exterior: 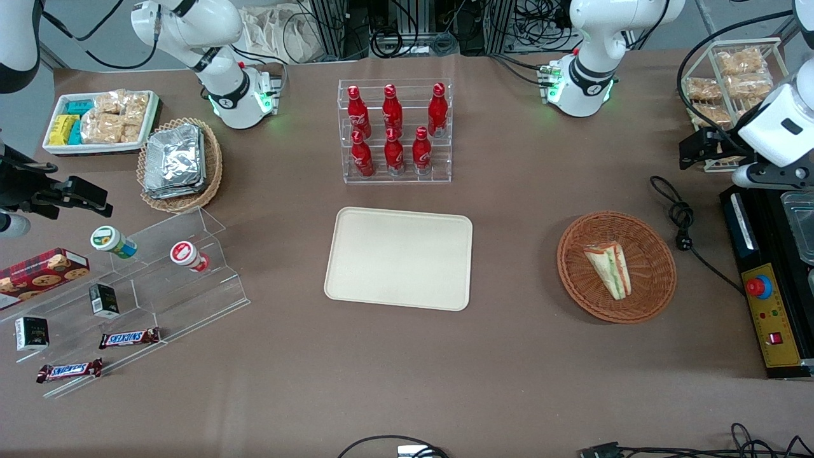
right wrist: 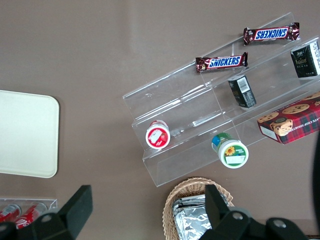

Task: Place sandwich from basket to tray
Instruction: 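Move the left gripper over the wicker basket holding the sandwich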

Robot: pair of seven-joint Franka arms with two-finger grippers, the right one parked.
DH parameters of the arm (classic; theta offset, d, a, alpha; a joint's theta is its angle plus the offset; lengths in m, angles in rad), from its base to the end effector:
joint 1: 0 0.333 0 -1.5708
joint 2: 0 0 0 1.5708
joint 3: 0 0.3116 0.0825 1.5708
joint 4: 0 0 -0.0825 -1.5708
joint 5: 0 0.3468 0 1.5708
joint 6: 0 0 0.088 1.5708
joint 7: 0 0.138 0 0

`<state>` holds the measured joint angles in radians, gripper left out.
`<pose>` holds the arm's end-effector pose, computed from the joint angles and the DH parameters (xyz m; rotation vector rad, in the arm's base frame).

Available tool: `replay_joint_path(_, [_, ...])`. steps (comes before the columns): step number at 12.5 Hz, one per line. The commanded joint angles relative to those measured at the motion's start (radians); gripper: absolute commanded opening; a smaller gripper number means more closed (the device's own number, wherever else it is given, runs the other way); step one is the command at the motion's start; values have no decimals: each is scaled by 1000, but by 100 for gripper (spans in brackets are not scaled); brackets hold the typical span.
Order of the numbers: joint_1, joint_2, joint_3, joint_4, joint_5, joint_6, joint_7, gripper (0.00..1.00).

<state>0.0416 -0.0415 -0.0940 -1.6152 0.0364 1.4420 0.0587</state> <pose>0.4853 -0.0210 0.5809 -3.0905 0.1678 0.2046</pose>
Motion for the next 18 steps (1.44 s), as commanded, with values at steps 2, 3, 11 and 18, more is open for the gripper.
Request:
replay_joint_path(2, [4, 14, -4, 34, 10, -12, -7, 100])
replay_joint_path(3, [3, 17, -4, 38, 11, -14, -7, 100])
replay_joint_path(11, [6, 63, -4, 61, 2, -37, -3, 100])
replay_joint_path(18, [8, 155, -1, 58, 11, -34, -29, 100])
